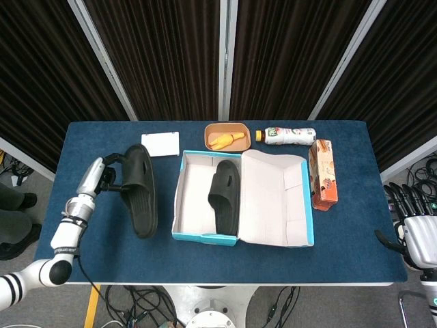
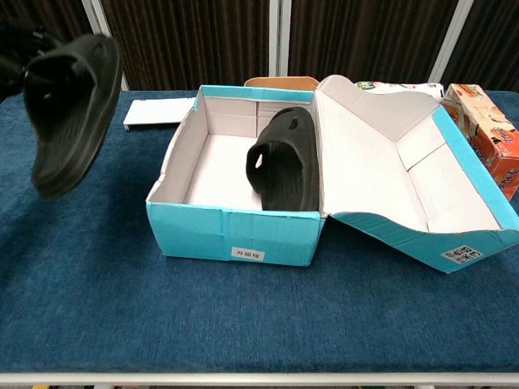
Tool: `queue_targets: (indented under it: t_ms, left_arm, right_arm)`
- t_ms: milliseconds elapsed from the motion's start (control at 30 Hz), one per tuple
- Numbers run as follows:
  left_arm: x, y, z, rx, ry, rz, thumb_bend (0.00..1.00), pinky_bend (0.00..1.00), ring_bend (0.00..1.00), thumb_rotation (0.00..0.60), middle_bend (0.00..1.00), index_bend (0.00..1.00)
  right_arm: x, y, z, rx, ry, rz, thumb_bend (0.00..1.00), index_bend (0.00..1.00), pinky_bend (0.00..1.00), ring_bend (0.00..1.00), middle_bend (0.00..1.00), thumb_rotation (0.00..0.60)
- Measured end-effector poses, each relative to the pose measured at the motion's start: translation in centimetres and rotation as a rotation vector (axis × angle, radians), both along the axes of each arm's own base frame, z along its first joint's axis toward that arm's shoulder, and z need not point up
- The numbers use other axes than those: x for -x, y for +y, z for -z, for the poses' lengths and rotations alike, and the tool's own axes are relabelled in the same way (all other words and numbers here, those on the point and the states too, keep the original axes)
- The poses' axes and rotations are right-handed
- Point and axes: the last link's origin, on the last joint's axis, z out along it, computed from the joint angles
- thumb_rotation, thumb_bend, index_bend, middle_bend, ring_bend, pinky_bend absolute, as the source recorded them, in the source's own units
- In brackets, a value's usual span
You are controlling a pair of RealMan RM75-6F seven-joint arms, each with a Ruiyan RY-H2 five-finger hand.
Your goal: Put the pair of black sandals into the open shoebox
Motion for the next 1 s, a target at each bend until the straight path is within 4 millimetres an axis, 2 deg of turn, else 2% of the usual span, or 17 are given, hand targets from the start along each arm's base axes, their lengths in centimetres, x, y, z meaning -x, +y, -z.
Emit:
queue_targets:
  t_ms: [67,167,300,433,700,867,1000]
  left_arm:
    - [-1.5,1.0,-0.1,-0.023,-0.095,0.039,0.00,0.80,0.72,0.600,0.57,0.55]
    - [-3.8,2.4,0.7,-0.027,-0.220,0.097,0.00,0.74,0.69,0.600,0.56,0.55]
    - [-6.7,4.0,3.2,-0.001,-0.318,0.162,0.00,0.64,0.67,0.600,0.56,0.55]
    - [-8.3,5.2,5.9,0.011,-0.318,0.215,0.00,0.62,0.67,0.600,0.56,0.55]
    - [-8.8,6.1,10.0,-0.066,-0.210,0.312,0.00,0.61,0.65,0.600,0.56,0.55]
    - [-8.6,5.6,11.8,-0.128,-0.147,0.373,0.00,0.60,0.64,0.600,0.56,0.55]
    - [-9.0,4.9,13.1,-0.126,-0.152,0.408,0.00,0.55,0.63,0.600,0.56,0.55]
  right_arm:
    - [0.0,0.0,0.0,0.001,0.002,0.000,0.12,0.00,0.00,0.00,0.07,0.600]
    - [-0.1,0.1,-0.1,0.002,0.005,0.001,0.12,0.00,0.00,0.00,0.07,0.600]
    - [-0.2,0.2,-0.2,0.003,0.009,0.007,0.12,0.00,0.00,0.00,0.07,0.600]
    - [-0.2,0.3,-0.3,0.008,0.014,0.014,0.12,0.00,0.00,0.00,0.07,0.600]
    - [-0.1,0.7,-0.5,0.018,0.020,0.032,0.12,0.00,0.00,0.00,0.07,0.600]
    - [-0.2,0.7,-0.5,0.015,0.022,0.035,0.12,0.00,0.00,0.00,0.07,0.600]
    - [-0.3,0.6,-0.4,0.013,0.022,0.034,0.12,0.00,0.00,0.00,0.07,0.600]
